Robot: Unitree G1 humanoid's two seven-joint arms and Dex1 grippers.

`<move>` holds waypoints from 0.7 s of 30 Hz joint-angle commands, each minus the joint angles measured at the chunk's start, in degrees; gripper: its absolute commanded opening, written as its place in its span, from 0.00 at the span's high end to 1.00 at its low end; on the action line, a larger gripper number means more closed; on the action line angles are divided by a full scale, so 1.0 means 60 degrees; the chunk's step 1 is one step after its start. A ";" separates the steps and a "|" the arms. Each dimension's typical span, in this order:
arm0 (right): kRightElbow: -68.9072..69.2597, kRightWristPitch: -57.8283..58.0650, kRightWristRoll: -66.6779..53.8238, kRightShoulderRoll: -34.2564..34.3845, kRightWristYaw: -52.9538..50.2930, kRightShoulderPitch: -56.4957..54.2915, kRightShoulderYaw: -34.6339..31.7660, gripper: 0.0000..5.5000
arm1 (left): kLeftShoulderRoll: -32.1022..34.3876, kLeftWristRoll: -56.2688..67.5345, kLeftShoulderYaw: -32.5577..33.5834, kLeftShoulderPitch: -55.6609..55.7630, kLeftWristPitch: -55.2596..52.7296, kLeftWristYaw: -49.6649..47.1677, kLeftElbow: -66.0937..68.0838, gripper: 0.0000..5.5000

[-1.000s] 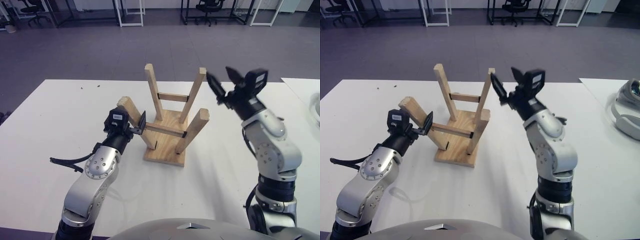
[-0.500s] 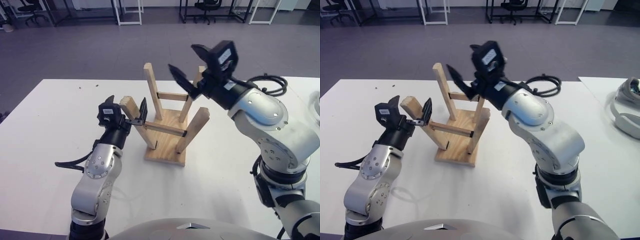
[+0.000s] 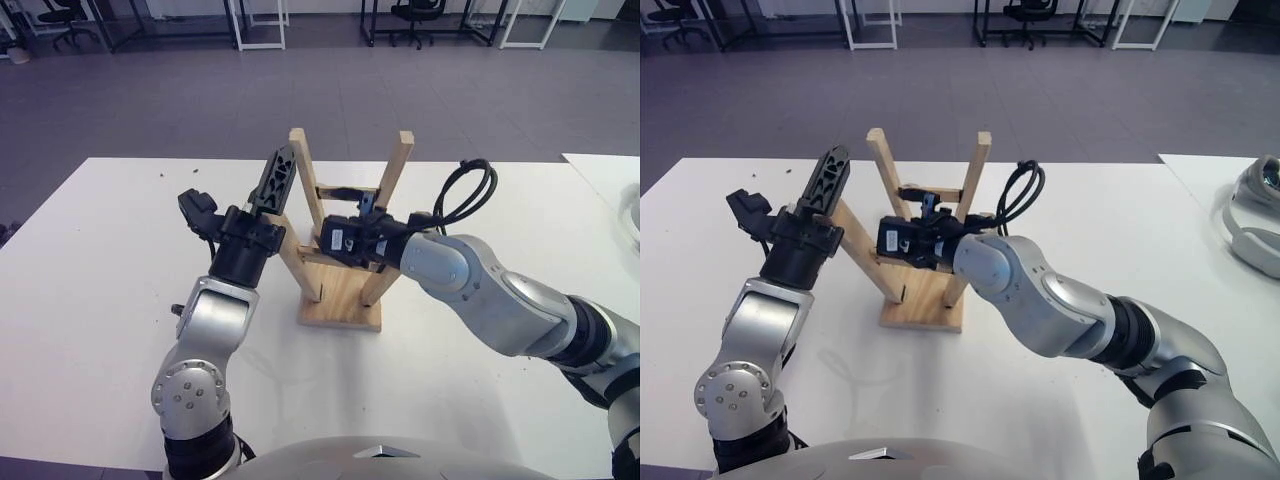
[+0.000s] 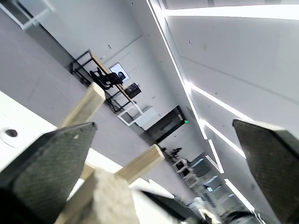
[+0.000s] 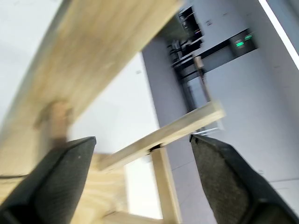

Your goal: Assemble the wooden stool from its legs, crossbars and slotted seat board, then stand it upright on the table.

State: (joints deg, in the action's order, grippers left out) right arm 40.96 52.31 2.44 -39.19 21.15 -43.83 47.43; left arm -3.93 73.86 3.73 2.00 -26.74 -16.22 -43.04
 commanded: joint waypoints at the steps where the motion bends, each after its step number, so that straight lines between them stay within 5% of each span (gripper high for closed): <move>1: -0.0508 -0.0384 0.0594 -0.0237 0.0612 0.0922 0.0830 0.32 | -0.0477 0.1047 -0.0252 0.0443 0.0376 -0.0532 0.0302 0.03; 4: -0.0976 -0.0813 0.1281 -0.0417 0.0922 0.1663 0.1356 0.32 | -0.0594 0.1632 -0.0650 0.0987 0.0527 -0.0537 0.0812 0.03; 16: -0.1421 -0.1623 0.2477 -0.0563 0.1801 0.3321 0.0643 0.32 | -0.0723 0.3068 -0.2165 0.1973 0.0361 0.0020 0.2085 0.03; 21: -0.1452 -0.3116 0.2359 0.0265 0.0581 0.3152 -0.1752 0.32 | 0.0216 0.2054 -0.1199 0.2501 0.0886 -0.0227 0.1206 0.03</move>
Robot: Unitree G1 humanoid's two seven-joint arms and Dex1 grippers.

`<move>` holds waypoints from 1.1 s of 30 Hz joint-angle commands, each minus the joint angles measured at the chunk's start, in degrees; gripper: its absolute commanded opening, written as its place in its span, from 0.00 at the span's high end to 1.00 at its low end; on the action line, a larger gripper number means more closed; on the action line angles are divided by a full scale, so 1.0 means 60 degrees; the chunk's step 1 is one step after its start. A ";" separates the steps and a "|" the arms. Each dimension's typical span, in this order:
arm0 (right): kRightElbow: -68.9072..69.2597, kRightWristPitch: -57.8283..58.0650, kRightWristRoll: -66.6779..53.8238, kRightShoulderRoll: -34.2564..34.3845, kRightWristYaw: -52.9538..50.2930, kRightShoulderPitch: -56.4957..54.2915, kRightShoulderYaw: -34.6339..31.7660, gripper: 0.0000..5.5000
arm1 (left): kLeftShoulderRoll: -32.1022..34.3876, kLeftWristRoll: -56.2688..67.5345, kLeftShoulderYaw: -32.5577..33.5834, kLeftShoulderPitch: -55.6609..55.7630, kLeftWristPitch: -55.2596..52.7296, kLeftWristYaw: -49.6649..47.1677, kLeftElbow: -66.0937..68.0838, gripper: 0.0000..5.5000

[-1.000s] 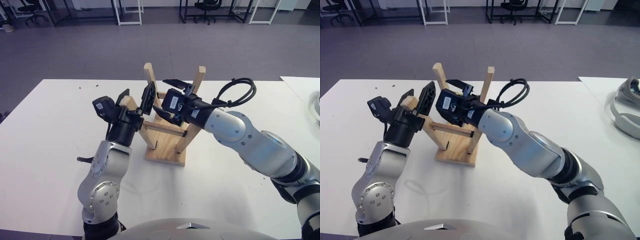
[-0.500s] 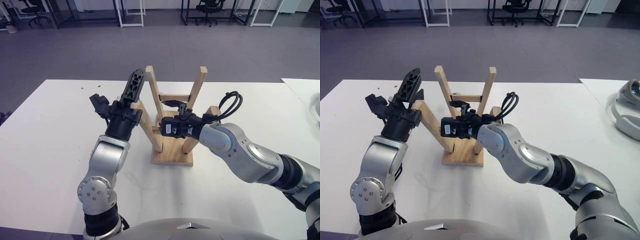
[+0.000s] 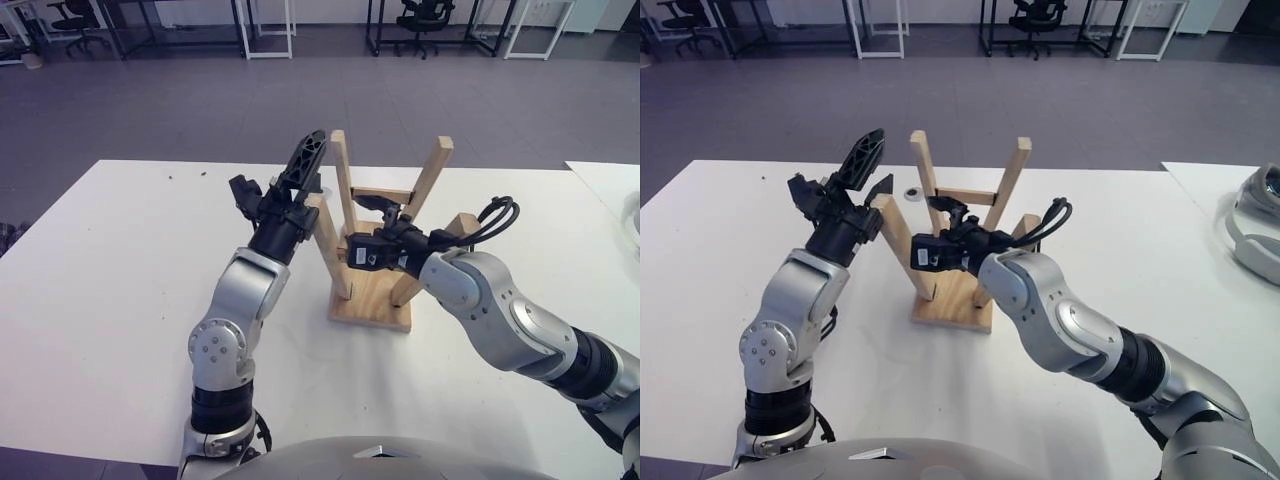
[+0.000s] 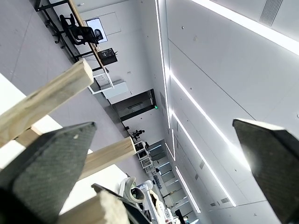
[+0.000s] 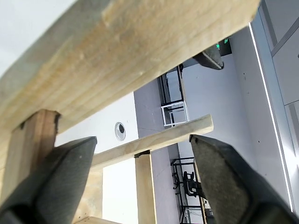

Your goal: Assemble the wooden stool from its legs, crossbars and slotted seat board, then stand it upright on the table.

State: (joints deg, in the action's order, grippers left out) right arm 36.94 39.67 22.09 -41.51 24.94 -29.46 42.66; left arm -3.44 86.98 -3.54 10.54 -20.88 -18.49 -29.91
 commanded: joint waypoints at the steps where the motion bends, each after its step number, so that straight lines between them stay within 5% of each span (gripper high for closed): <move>1: -0.0719 -0.1431 -0.1235 0.0967 -0.0223 0.0568 -0.1812 0.32 | 0.0345 -0.0137 0.0243 0.1229 -0.0043 0.0095 -0.1150 0.03; 5: -0.0769 -0.2228 -0.4184 0.2331 -0.0208 -0.1209 -0.5799 0.32 | 0.1856 0.0101 0.1316 0.2382 -0.0315 0.0346 -0.1307 0.03; 11: -0.1617 0.0700 -0.9785 0.2704 -0.0113 -0.2181 -1.0483 0.32 | 0.5137 -0.2043 0.1664 0.3726 -0.1681 0.3340 0.0697 0.03; 15: -0.0870 0.2268 -1.1535 0.3036 -0.0029 0.1437 -1.0827 0.32 | 0.4983 -0.3925 0.0131 0.2759 -0.2215 0.4290 0.1648 0.03; 19: -0.1284 0.1692 -1.0337 0.3109 -0.0247 0.3845 -0.9508 0.32 | 0.4917 -0.6808 -0.2512 0.0402 -0.1982 0.5327 0.2914 0.03; 22: -0.1285 0.1591 -1.1005 0.3184 -0.0726 0.2990 -0.9986 0.32 | 0.4666 -0.6293 -0.1892 0.0279 -0.1873 0.5466 0.2314 0.03; 29: -0.1268 0.1291 -1.3501 0.2978 -0.1890 0.0167 -1.1170 0.32 | 0.4659 -0.3253 0.1795 0.3377 -0.1998 0.4696 0.2027 0.03; 33: -0.1259 0.1122 -1.5009 0.2434 -0.2454 -0.0720 -1.1869 0.32 | 0.5371 -0.3222 0.2071 0.3911 -0.2644 0.5021 0.1198 0.03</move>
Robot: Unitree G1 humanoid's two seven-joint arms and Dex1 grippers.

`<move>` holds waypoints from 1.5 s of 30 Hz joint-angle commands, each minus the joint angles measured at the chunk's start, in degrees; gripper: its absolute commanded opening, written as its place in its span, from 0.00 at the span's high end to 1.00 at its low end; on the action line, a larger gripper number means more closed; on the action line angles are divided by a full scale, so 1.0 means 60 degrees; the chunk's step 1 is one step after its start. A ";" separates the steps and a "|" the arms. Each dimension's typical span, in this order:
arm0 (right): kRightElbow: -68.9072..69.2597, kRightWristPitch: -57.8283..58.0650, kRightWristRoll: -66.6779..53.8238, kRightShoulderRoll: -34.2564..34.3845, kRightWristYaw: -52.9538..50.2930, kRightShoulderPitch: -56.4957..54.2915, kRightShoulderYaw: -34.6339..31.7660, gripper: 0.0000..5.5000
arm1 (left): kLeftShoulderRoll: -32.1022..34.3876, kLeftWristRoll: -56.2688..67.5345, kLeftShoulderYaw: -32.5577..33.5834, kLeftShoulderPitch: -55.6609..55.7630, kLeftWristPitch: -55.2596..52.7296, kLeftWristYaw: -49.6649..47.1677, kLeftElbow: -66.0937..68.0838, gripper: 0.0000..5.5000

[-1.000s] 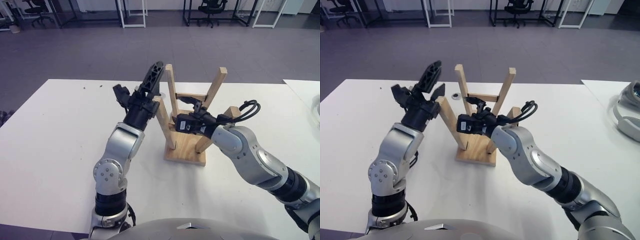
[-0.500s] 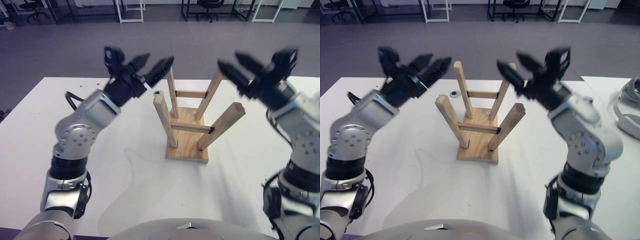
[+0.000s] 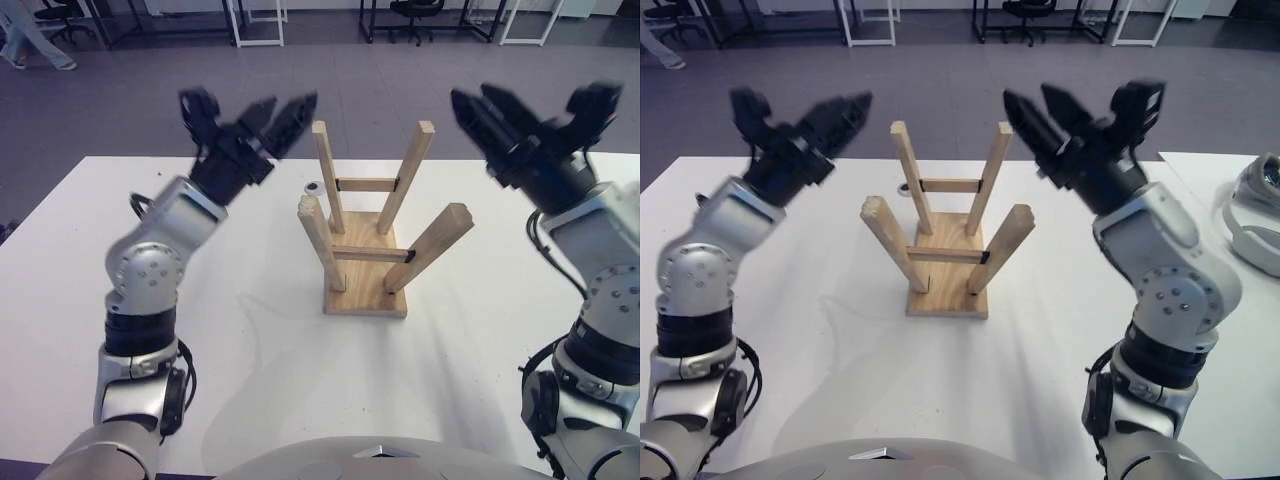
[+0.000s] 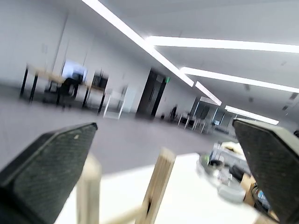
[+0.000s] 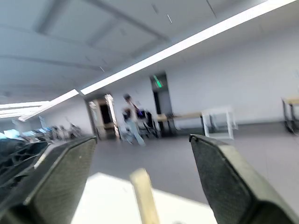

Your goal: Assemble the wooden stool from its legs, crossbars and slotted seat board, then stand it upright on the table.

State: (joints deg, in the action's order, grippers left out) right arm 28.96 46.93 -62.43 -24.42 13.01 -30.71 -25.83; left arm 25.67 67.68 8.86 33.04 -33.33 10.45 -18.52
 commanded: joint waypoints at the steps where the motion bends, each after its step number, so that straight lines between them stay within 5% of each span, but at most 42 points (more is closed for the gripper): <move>1: 0.0267 -0.0023 -0.1194 -0.0393 -0.0625 -0.0266 -0.0390 0.32 | 0.0576 -0.0084 -0.0078 -0.0148 -0.0692 0.0348 -0.0857 0.03; 7: -0.0644 -0.0153 0.1544 -0.0141 -0.0191 0.4141 0.2205 0.32 | 0.0384 -0.4871 -0.3733 -0.3408 0.0961 0.2337 0.2276 0.03; 12: -0.0584 -0.0770 0.0967 -0.0029 -0.0177 0.3114 0.1767 0.32 | -0.0095 -0.3259 -0.2265 -0.2457 0.0938 0.2209 0.1196 0.03; 17: -0.1836 -0.1694 0.0405 0.0309 -0.0362 0.2568 0.0537 0.32 | -0.0198 -0.0895 0.0973 -0.1284 0.1314 0.1133 0.0499 0.03; 21: -0.3841 -0.2696 0.2756 0.0296 0.1678 0.3152 0.2617 0.32 | 0.0005 -0.1187 0.2244 -0.2243 0.1477 0.1074 0.1407 0.03; 28: -0.1143 -0.2314 0.3825 -0.0504 0.5107 0.5125 0.6424 0.32 | 0.2282 -0.5582 0.0854 -0.6359 0.2195 0.3555 0.2374 0.03; 34: -0.2140 -0.3086 0.4611 -0.2028 0.5583 0.6988 0.4533 0.32 | 0.3615 -0.7915 -0.0216 -0.8993 0.3593 0.5877 0.1592 0.03; 36: -0.3704 -0.3610 0.5214 -0.2095 0.5596 0.6307 0.4306 0.32 | 0.3799 -0.8395 -0.0820 -0.9144 0.3625 0.6266 0.1172 0.03; 41: -0.8139 -0.5541 0.7474 -0.0780 0.4712 0.3231 0.5040 0.32 | 0.3078 -0.9960 -0.2166 -0.7428 0.4092 0.5789 0.2252 0.03; 45: -0.8986 -0.6343 0.8217 0.0057 0.5312 0.3072 0.5967 0.32 | 0.1923 -1.0782 -0.2942 -0.6208 0.4481 0.4909 0.3765 0.03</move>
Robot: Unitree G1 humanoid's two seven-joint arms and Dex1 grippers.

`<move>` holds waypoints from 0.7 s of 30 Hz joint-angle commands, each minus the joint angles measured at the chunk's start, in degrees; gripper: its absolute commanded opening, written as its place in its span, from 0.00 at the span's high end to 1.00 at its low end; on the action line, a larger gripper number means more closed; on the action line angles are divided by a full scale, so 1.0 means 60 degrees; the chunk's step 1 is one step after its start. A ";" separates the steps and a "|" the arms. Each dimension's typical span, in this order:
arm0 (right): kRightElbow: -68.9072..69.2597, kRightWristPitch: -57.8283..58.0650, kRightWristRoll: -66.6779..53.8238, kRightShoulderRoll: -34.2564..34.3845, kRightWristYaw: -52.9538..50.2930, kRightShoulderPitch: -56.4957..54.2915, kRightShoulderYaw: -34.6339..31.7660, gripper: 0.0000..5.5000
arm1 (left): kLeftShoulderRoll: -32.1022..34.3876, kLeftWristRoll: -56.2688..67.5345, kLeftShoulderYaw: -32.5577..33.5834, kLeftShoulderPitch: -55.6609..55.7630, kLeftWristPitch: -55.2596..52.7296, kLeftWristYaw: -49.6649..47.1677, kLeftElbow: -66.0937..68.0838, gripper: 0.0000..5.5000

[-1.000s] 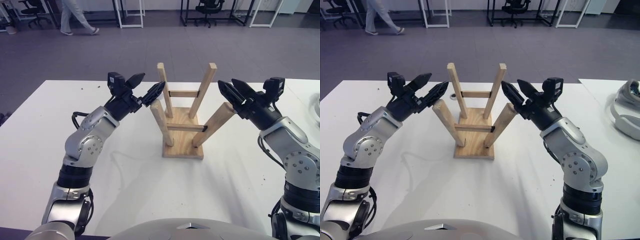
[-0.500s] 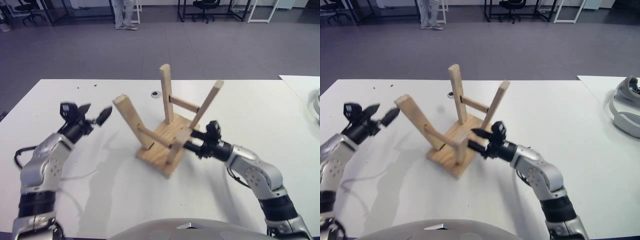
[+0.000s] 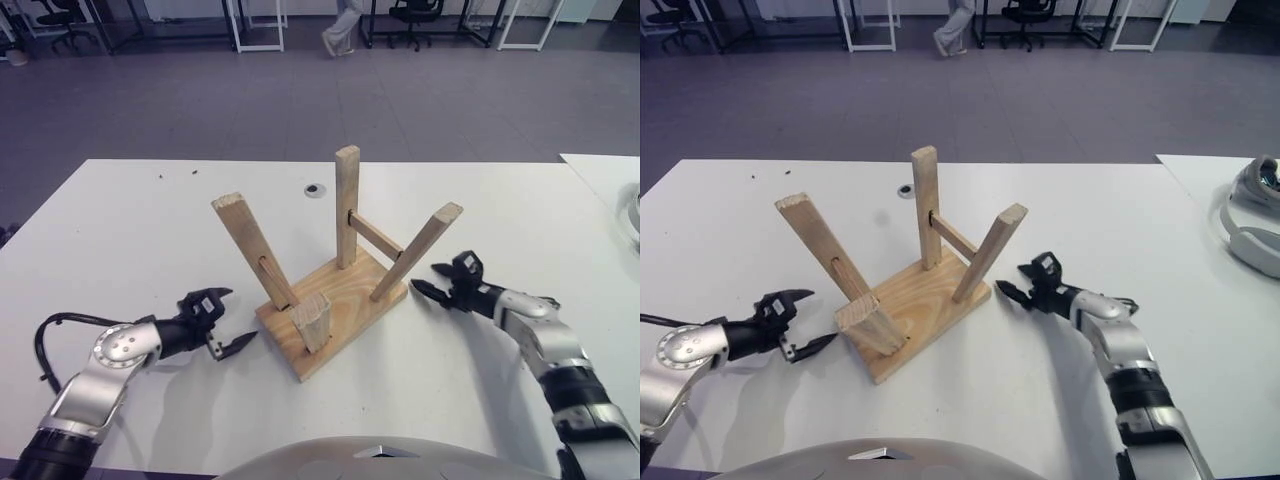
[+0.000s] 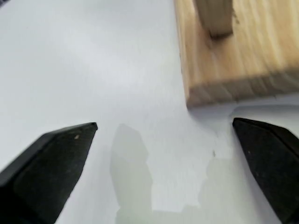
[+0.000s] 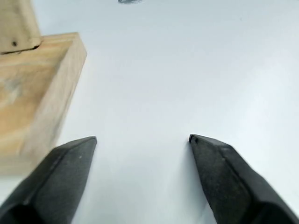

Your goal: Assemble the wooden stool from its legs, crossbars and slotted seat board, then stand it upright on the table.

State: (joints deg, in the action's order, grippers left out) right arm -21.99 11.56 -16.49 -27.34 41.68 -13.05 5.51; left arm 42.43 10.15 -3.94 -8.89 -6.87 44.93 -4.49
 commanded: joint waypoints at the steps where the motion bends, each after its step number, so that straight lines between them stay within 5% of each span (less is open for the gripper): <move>1: -0.0375 -0.0495 0.0585 0.0565 0.0684 0.0326 0.0812 0.32 | -0.1134 -0.1418 -0.0945 0.1028 0.0135 -0.1143 0.1721 0.03; 6: 0.2241 0.0173 0.0006 0.0403 0.0857 0.2043 0.0802 0.32 | -0.3128 -0.0870 -0.0360 0.1768 0.0110 -0.2914 0.2360 0.03; 14: 0.3156 0.0164 0.0142 0.0760 -0.1322 0.2886 -0.0801 0.32 | -0.2608 -0.0607 0.1185 0.0027 -0.0293 -0.3452 0.0771 0.03; 21: 0.3551 0.0156 0.0620 0.0736 -0.1582 0.3592 -0.0624 0.32 | -0.2807 -0.0968 0.0344 -0.1365 -0.1118 -0.3340 -0.0741 0.03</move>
State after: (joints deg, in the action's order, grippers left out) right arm -2.95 10.25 -13.34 -23.01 32.30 5.67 0.69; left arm 26.14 6.09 1.13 -15.08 -11.19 24.33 -9.12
